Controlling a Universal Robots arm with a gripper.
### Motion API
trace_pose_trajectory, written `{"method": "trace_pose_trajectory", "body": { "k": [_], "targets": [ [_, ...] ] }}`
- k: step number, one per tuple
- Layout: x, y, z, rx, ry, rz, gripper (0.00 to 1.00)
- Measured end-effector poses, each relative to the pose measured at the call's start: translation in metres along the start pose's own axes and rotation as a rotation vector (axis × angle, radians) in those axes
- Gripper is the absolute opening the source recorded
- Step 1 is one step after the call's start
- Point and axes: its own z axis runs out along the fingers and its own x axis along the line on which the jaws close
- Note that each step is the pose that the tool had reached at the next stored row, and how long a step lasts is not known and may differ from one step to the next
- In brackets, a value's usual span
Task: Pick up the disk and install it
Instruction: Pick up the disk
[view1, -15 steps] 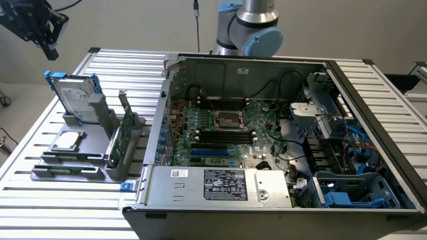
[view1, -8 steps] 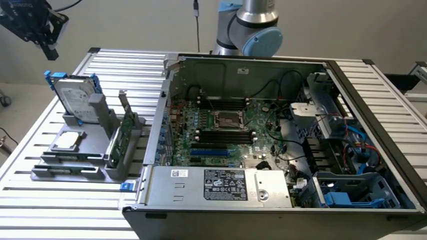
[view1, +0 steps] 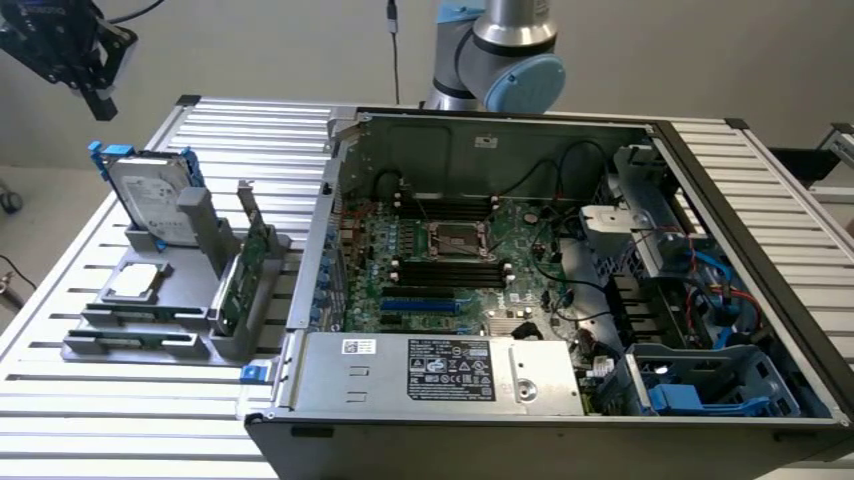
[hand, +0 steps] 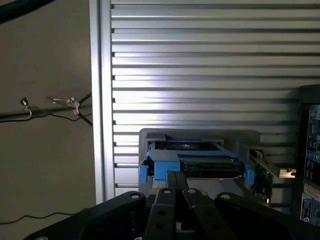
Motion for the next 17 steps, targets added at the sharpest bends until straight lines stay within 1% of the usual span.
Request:
{"method": "trace_pose_trajectory", "body": {
  "k": [2, 3, 12, 17],
  "targets": [
    [0.0, 0.0, 0.0001, -0.0003, -0.0017, -0.008, 0.11],
    [0.0, 0.0, 0.0001, -0.0004, -0.0022, -0.022, 0.11],
    [0.0, 0.0, 0.0018, -0.0011, -0.0058, -0.185, 0.11],
    [0.0, 0.0001, 0.0034, -0.0034, -0.008, -0.276, 0.11]
  ]
}}
